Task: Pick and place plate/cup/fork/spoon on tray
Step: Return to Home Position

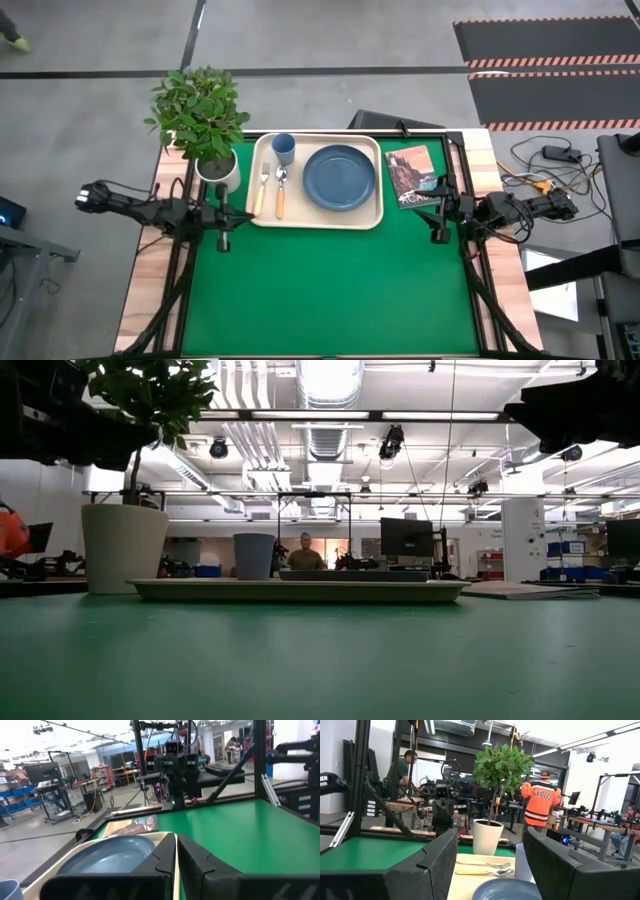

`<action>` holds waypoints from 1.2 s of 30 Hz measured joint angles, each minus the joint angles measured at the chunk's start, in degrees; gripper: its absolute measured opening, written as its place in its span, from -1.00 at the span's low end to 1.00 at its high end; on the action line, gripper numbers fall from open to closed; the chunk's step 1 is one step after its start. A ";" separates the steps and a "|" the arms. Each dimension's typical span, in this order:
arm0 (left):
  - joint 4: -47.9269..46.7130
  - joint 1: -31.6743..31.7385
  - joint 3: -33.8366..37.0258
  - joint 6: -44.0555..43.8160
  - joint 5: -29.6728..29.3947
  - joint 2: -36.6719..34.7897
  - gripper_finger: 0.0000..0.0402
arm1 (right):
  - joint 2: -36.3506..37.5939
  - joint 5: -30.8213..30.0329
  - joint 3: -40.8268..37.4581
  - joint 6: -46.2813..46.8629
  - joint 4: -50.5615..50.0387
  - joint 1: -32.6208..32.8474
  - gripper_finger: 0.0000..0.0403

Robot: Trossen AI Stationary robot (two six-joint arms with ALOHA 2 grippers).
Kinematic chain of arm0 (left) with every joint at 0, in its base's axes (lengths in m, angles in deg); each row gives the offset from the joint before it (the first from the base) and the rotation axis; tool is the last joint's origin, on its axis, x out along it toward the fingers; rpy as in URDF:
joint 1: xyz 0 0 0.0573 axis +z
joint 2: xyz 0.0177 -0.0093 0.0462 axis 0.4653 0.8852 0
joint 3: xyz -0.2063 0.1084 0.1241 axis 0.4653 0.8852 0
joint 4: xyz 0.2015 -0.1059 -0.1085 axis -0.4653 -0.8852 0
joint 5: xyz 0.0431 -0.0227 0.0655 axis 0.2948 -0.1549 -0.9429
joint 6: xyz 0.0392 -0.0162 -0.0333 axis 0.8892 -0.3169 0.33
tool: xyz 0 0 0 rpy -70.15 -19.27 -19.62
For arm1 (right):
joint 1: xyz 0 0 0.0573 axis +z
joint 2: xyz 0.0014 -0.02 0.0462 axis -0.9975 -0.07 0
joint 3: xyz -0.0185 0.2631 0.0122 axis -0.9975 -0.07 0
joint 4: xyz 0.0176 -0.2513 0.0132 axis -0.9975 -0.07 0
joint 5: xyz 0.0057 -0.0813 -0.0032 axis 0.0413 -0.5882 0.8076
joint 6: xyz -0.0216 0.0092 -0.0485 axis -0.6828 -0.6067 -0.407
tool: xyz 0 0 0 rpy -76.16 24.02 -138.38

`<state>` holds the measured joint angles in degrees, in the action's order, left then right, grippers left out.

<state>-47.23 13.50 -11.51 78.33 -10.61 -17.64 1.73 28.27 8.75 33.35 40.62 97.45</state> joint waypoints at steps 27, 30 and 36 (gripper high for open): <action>-0.01 0.01 0.03 -0.02 0.02 10.64 -1.00 | 0.00 0.00 -0.03 -0.02 0.00 0.00 0.07; 0.01 -0.01 0.04 -0.02 0.02 11.67 -1.00 | 0.00 0.00 -0.03 -0.02 0.00 0.00 0.07; -0.01 0.00 0.04 -0.02 0.02 13.58 -1.00 | 0.00 0.00 -0.03 -0.02 0.00 0.00 0.07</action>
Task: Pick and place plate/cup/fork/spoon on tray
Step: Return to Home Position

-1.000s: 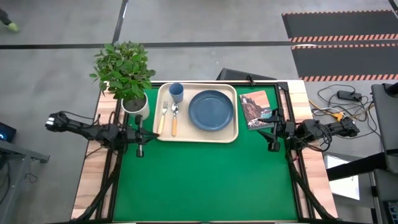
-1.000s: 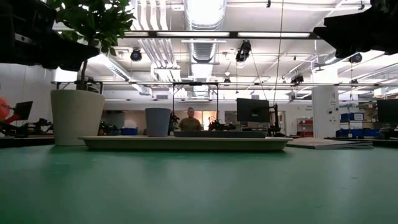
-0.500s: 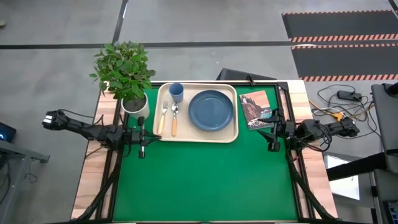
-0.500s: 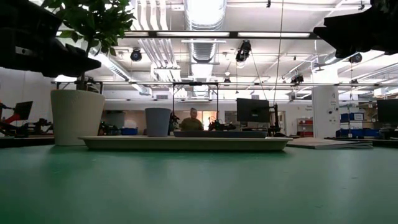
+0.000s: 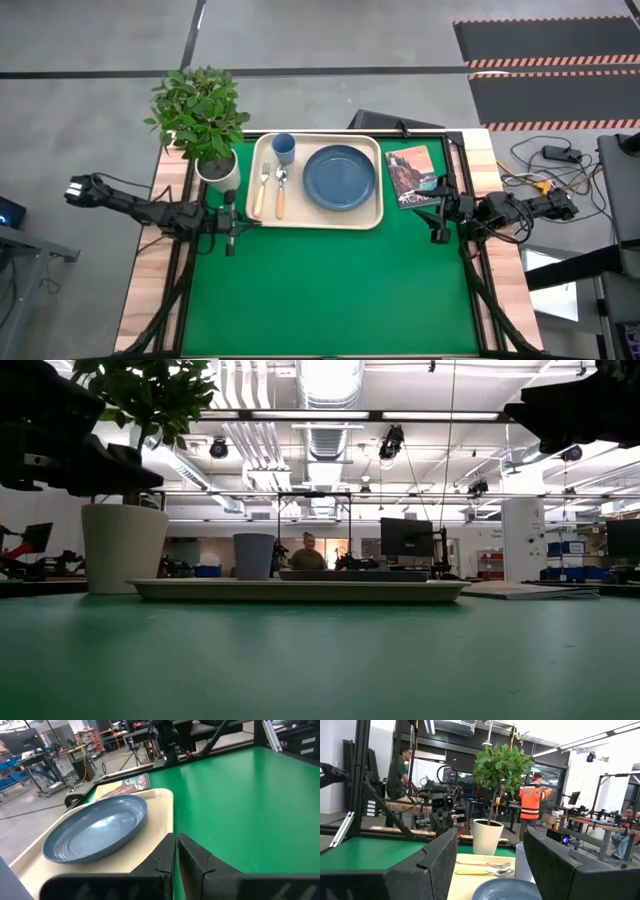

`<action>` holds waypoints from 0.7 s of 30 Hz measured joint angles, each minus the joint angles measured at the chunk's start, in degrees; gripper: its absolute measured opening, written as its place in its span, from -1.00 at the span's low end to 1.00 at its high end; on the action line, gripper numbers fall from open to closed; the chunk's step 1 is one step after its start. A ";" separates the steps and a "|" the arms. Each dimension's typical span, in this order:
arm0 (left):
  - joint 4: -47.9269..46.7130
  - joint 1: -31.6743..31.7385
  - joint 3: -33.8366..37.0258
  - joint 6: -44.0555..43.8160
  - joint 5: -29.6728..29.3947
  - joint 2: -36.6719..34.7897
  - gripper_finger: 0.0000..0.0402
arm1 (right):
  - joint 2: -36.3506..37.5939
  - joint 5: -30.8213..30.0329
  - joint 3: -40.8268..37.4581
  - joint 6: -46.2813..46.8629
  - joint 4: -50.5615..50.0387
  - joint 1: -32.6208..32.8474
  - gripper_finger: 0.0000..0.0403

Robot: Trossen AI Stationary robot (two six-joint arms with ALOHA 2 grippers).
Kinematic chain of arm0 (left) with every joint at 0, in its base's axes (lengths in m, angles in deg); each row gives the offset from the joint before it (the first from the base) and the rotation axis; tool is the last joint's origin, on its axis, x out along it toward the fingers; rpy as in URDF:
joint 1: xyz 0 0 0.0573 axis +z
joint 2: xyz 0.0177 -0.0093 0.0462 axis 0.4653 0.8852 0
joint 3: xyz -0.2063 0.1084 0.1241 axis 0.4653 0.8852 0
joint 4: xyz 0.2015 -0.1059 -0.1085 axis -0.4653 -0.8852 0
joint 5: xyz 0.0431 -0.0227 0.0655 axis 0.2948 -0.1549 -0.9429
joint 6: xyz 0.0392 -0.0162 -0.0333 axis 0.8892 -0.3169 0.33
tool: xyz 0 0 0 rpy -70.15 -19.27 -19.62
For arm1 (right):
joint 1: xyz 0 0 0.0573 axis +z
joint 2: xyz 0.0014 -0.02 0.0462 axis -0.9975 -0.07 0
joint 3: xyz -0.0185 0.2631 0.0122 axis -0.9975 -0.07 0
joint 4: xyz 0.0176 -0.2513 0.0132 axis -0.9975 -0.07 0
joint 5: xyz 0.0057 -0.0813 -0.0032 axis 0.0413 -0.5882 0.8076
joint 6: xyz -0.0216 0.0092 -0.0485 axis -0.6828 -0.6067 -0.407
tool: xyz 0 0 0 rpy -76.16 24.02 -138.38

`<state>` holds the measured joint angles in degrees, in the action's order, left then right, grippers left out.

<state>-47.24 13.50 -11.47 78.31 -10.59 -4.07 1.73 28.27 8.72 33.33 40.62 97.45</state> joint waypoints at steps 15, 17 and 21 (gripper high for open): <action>0.00 0.01 0.00 0.00 0.00 4.12 -1.00 | 0.00 0.00 -0.02 0.00 0.00 -0.02 0.07; 0.02 0.01 0.00 0.00 0.00 4.59 -1.00 | 0.00 0.02 -0.02 -0.02 0.00 -0.02 0.07; 0.00 0.00 0.00 0.00 0.00 5.54 -1.00 | 0.00 0.01 -0.02 0.00 0.00 -0.02 0.07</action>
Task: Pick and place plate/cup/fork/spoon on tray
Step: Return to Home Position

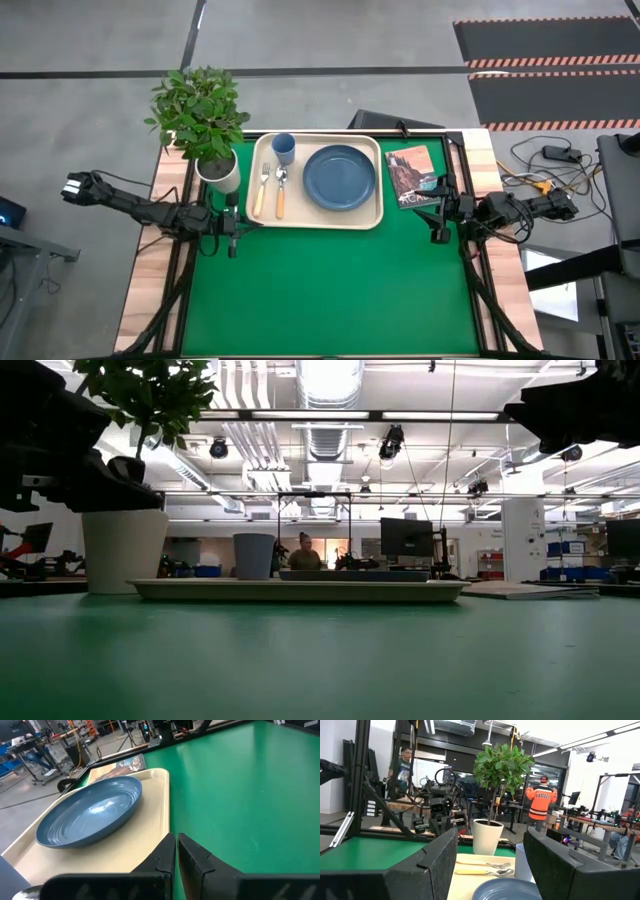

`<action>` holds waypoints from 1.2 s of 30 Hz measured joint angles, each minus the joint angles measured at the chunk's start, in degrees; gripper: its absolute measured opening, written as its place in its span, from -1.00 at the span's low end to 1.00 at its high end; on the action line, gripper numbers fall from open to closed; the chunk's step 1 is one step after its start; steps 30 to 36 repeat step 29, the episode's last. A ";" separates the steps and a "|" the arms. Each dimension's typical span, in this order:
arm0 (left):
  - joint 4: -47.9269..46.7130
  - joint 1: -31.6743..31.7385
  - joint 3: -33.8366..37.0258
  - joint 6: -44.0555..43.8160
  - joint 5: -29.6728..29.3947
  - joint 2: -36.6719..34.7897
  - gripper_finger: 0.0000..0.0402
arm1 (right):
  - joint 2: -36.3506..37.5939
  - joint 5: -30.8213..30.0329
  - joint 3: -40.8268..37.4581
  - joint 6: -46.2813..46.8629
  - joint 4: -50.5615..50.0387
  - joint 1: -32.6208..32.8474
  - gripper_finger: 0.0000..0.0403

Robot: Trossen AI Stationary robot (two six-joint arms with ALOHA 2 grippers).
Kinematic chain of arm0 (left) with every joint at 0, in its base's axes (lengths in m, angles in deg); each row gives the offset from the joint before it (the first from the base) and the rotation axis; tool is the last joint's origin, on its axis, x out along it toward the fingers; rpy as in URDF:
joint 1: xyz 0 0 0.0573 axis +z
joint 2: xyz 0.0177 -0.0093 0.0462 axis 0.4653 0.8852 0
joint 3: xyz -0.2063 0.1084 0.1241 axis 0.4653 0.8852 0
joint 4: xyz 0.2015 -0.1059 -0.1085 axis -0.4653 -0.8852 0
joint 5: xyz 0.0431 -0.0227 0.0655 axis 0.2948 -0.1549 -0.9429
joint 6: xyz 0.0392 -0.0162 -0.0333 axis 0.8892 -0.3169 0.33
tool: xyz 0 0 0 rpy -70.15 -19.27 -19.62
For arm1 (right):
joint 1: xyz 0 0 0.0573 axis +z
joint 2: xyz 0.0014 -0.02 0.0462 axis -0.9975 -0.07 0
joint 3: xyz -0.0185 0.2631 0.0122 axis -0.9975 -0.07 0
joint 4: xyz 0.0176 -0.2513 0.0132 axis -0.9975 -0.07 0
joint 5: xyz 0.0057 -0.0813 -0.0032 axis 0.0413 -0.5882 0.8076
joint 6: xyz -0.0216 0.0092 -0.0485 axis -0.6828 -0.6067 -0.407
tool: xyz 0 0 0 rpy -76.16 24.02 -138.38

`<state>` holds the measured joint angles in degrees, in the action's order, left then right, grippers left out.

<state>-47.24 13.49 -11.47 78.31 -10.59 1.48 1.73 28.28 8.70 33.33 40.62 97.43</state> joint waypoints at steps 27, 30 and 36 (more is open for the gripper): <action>0.00 0.01 0.02 0.00 0.02 6.69 -1.00 | 0.00 0.00 0.00 -0.01 0.00 0.00 0.07; 0.00 0.01 0.02 0.00 0.02 7.23 -1.00 | 0.00 0.01 0.00 0.00 -0.02 0.00 0.07; 0.00 0.01 0.02 0.00 0.02 7.23 -1.00 | 0.00 0.01 0.00 0.00 -0.02 0.00 0.07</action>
